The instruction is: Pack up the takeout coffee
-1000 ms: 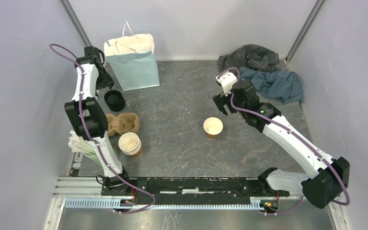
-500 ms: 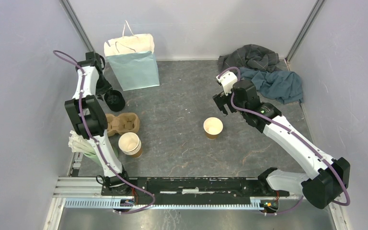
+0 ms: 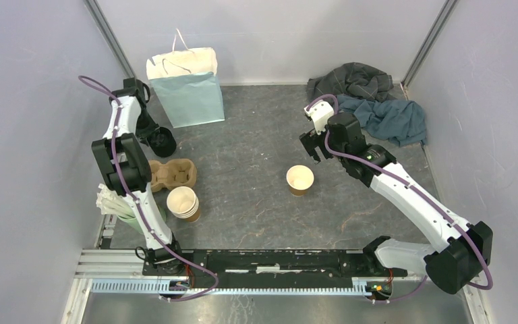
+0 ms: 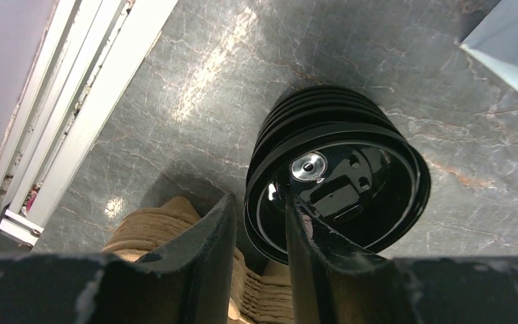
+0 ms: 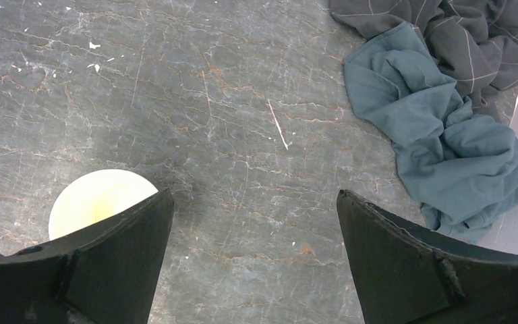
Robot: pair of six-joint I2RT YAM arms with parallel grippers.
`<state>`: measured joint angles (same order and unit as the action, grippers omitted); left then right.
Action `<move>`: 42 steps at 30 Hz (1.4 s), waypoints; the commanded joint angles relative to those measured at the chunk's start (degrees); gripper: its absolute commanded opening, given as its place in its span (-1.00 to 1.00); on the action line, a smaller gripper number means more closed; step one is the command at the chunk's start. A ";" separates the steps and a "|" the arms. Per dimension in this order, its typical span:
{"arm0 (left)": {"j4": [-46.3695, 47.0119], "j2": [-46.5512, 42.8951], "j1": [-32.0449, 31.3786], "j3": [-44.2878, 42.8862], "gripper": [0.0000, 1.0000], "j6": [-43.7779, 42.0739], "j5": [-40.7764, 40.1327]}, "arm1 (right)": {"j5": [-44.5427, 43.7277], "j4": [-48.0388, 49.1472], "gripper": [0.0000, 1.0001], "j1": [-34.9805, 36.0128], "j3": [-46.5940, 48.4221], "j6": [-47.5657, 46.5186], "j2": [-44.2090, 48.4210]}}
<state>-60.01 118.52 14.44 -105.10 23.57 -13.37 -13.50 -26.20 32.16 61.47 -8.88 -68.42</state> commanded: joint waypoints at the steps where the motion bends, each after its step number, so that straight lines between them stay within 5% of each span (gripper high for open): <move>1: 1.74 -0.10 0.29 1.36 -0.21 0.88 -0.31 | 0.25 2.11 0.96 0.37 1.66 -0.08 0.31; 21: 2.13 -2.15 0.28 2.14 -0.70 -0.02 -2.06 | 0.22 2.29 0.96 1.03 1.01 -0.23 1.18; 42: 0.11 -11.02 0.27 -4.45 -0.92 4.24 2.81 | -4.45 1.86 0.96 4.13 1.33 -2.22 4.13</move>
<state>-59.86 113.97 14.44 -106.56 23.70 -13.56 -15.14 -26.17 35.29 61.47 -9.61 -67.13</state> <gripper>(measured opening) 0.178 0.979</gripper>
